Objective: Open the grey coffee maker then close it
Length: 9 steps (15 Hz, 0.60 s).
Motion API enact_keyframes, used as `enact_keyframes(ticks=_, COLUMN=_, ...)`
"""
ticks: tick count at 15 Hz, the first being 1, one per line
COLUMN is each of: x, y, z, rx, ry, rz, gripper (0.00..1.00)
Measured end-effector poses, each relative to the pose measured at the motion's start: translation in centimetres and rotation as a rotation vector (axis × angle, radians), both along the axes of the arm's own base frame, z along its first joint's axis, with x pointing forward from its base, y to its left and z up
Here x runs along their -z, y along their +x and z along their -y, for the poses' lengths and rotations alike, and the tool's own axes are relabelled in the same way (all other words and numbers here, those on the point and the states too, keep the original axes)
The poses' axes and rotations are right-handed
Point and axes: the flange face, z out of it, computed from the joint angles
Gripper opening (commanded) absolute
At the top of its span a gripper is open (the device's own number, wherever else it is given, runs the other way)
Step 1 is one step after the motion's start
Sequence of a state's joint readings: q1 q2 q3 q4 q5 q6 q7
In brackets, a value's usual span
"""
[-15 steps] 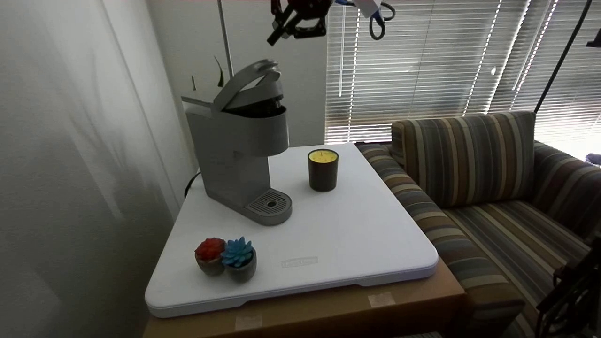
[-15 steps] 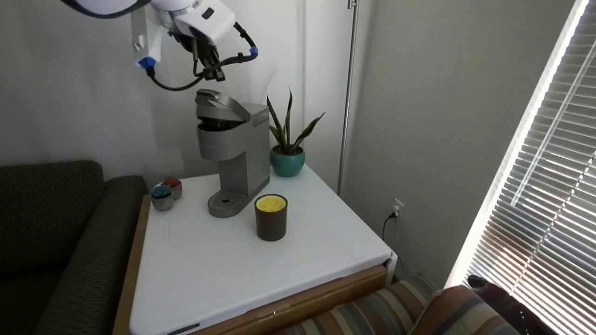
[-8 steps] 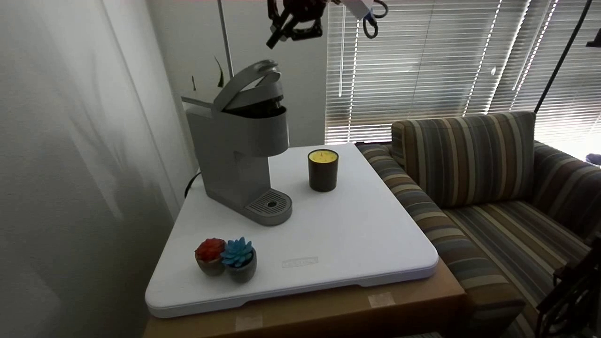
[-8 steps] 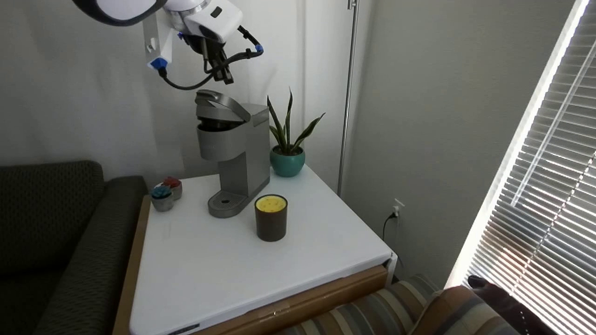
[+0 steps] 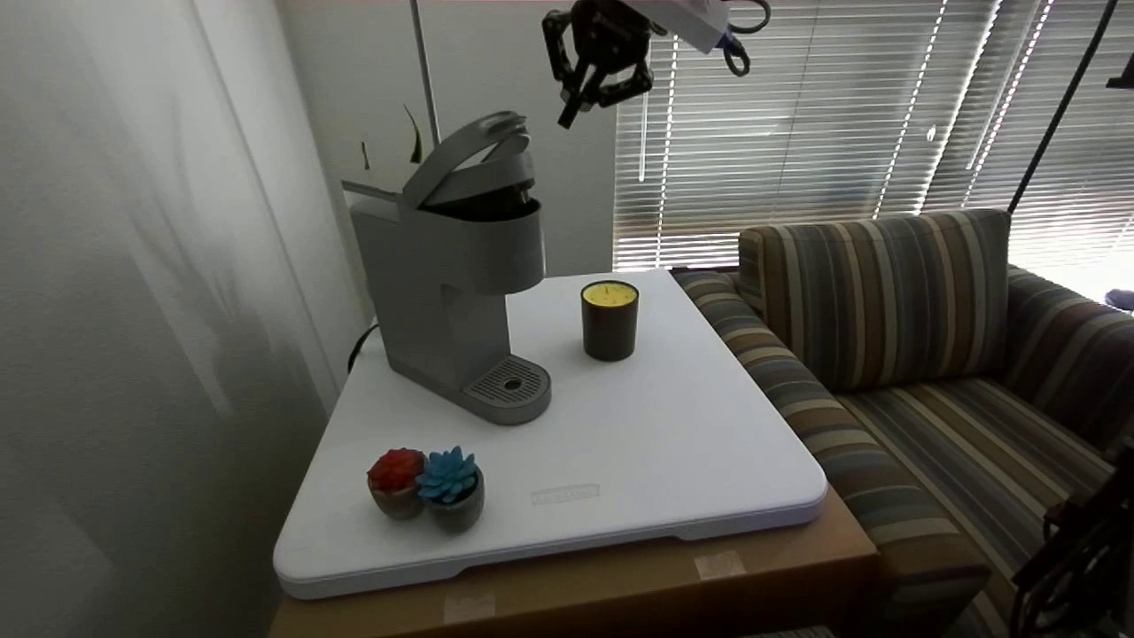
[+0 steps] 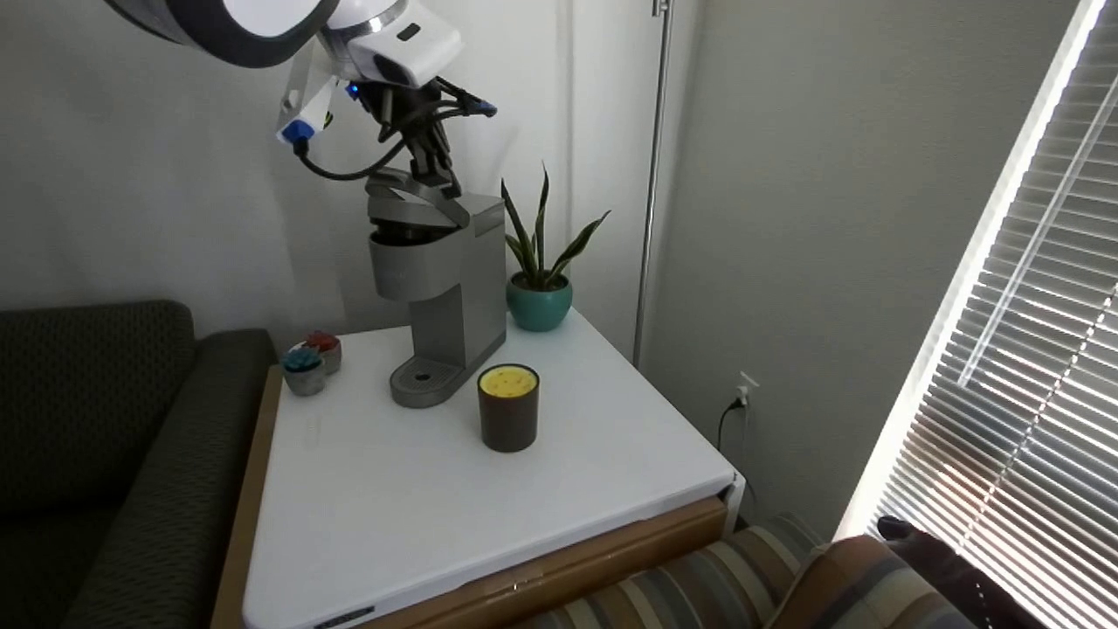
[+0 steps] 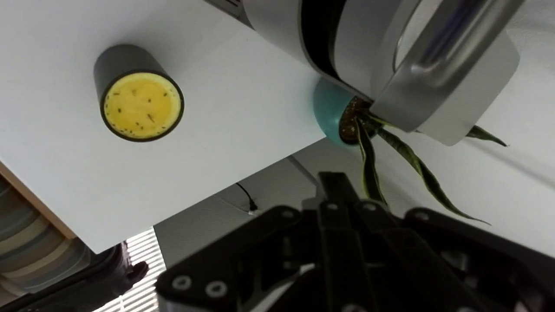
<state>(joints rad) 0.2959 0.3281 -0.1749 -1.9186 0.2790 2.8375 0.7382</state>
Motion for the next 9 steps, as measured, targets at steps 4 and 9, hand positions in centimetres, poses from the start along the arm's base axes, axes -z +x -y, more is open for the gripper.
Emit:
enact_keyframes(ticks=4, x=0.2, y=-0.8, z=-3.2, rx=-0.055, ry=0.043, rz=-0.062, gripper=0.00)
enact_keyframes(ticks=9, x=0.2, y=-1.3, z=-5.3, rx=-0.090, ry=0.074, rz=-0.095, gripper=0.00)
